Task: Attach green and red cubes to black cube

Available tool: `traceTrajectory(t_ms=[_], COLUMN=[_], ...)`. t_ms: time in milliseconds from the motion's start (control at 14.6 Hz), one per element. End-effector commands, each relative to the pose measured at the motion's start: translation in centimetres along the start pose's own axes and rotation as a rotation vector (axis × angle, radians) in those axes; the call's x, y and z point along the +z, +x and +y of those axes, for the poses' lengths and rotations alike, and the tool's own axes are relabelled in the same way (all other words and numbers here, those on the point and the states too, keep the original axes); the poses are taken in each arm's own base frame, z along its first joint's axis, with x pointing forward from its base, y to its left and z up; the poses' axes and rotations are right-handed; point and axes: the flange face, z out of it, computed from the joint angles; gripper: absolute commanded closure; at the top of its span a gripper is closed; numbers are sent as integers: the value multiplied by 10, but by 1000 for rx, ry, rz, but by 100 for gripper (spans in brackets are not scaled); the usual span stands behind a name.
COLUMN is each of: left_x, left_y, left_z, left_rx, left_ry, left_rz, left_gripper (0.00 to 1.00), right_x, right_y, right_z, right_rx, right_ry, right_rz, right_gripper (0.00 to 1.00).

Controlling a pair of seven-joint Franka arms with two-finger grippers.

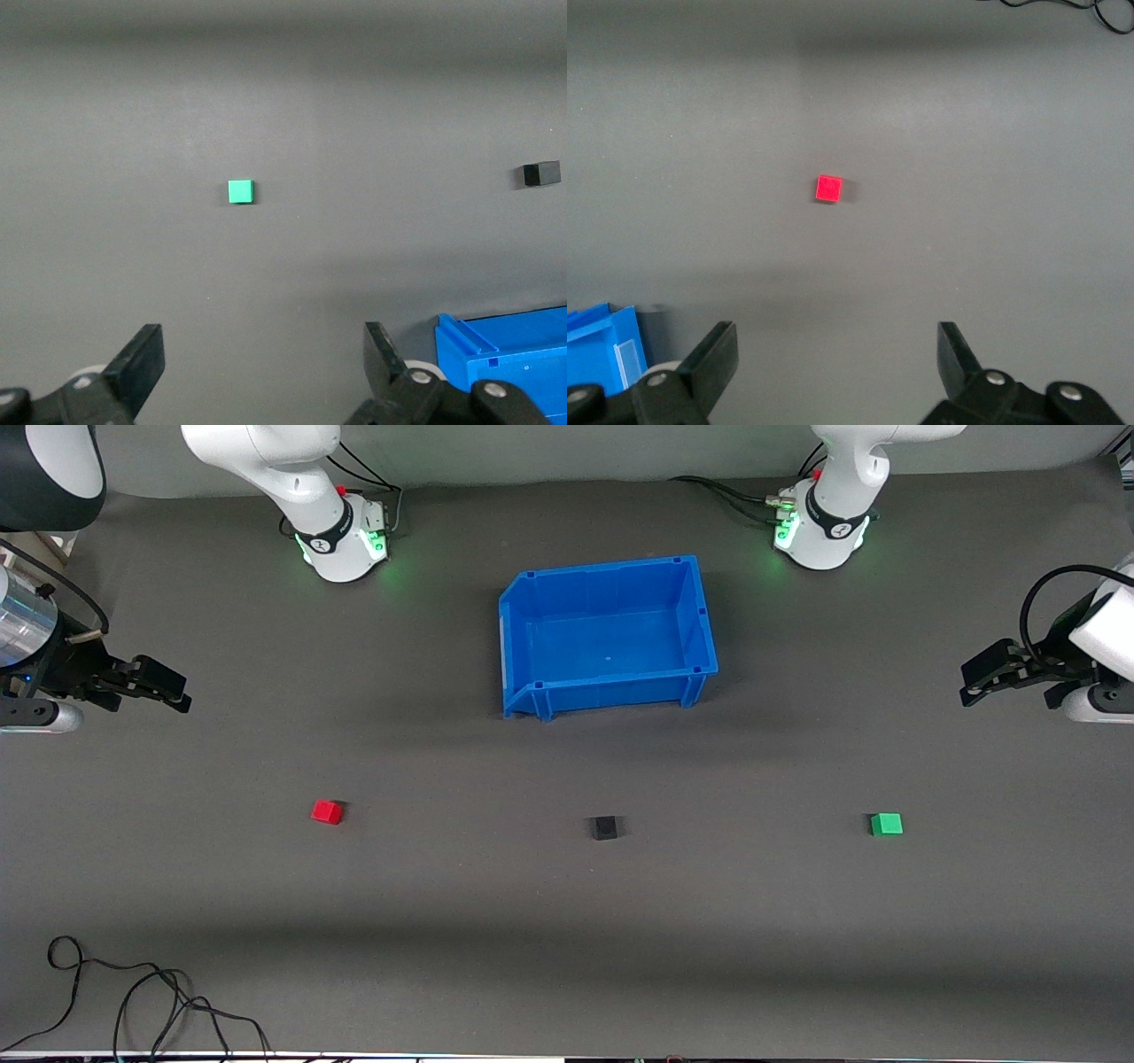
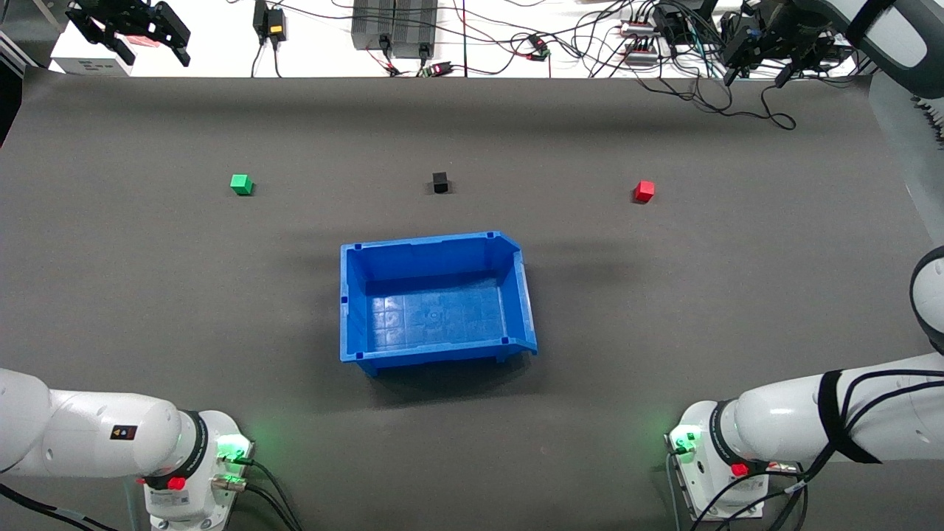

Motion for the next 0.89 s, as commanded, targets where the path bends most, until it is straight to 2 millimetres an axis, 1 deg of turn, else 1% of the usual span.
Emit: traceTrajectory(t_ms=[0,205,548,616,684,753,821], left_x=[-5,-4,-2,-2,-2,-2,-1], left_y=[2,3,4,4,4,4,4], left_z=[-2,-2,-3,-5,-14,-18,-19], left_rx=[14,13,11,8,-11,-35,-38], left_ry=[11,11,10,7,2,-7,-8], left_rz=[12,17,18,18,17,16,13], left_gripper=[0,0,0,0,0,0,0], right_x=[-1,-2,-1,-1,-1,0,6], right_y=[-1,3,4,4,3,4,6], right_z=[0,-1,-1,-1,-1,0,0], right_rx=[-4,-5,-1,-1,-1,1,4], right_ry=[-4,-4,-3,-3,-3,-3,-4], right_rz=[12,15,14,12,12,11,2], right_gripper=[0,0,0,0,0,0,0])
